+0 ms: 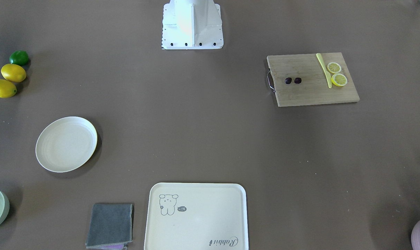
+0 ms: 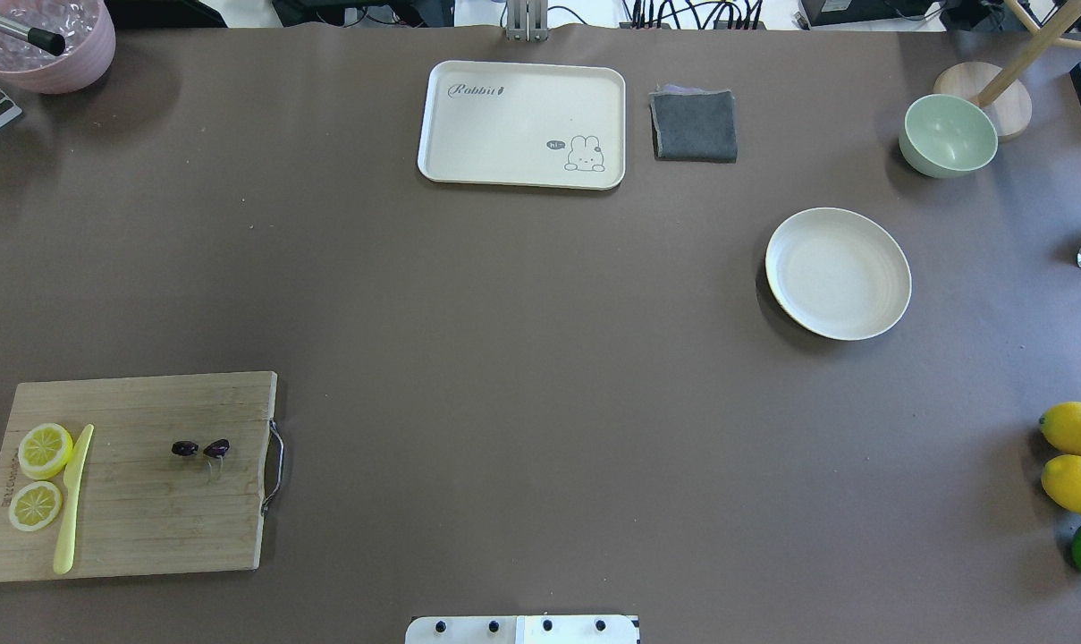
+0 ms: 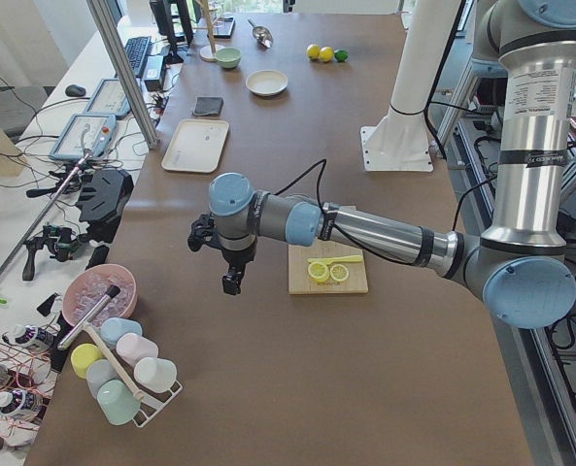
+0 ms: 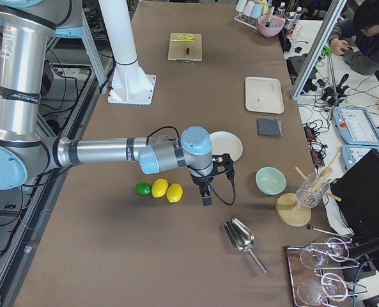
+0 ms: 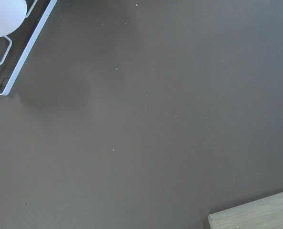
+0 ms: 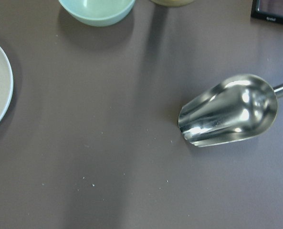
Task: Place red cherry on plate
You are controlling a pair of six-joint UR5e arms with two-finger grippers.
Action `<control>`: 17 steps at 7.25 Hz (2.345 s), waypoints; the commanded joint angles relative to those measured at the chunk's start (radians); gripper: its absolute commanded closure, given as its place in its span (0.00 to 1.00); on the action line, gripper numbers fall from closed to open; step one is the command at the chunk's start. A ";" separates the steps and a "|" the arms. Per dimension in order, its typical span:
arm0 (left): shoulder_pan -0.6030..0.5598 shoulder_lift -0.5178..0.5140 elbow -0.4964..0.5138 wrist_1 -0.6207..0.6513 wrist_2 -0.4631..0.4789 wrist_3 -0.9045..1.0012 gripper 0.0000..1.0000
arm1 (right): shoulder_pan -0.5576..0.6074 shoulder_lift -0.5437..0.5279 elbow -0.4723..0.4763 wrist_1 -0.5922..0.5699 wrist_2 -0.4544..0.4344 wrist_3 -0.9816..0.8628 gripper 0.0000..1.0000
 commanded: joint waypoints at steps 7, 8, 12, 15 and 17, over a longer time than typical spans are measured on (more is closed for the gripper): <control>-0.021 -0.048 0.075 -0.333 0.008 0.001 0.02 | -0.015 0.036 0.006 0.131 0.044 0.181 0.00; -0.021 -0.048 0.096 -0.366 0.011 -0.002 0.02 | -0.090 0.068 0.003 0.147 0.037 0.320 0.00; -0.019 -0.048 0.143 -0.427 0.009 -0.006 0.02 | -0.389 0.203 -0.029 0.151 -0.154 0.686 0.03; -0.019 -0.047 0.144 -0.427 0.009 -0.006 0.02 | -0.517 0.224 -0.245 0.525 -0.226 0.908 0.05; -0.019 -0.047 0.143 -0.427 0.009 -0.006 0.02 | -0.561 0.223 -0.316 0.609 -0.284 0.978 0.21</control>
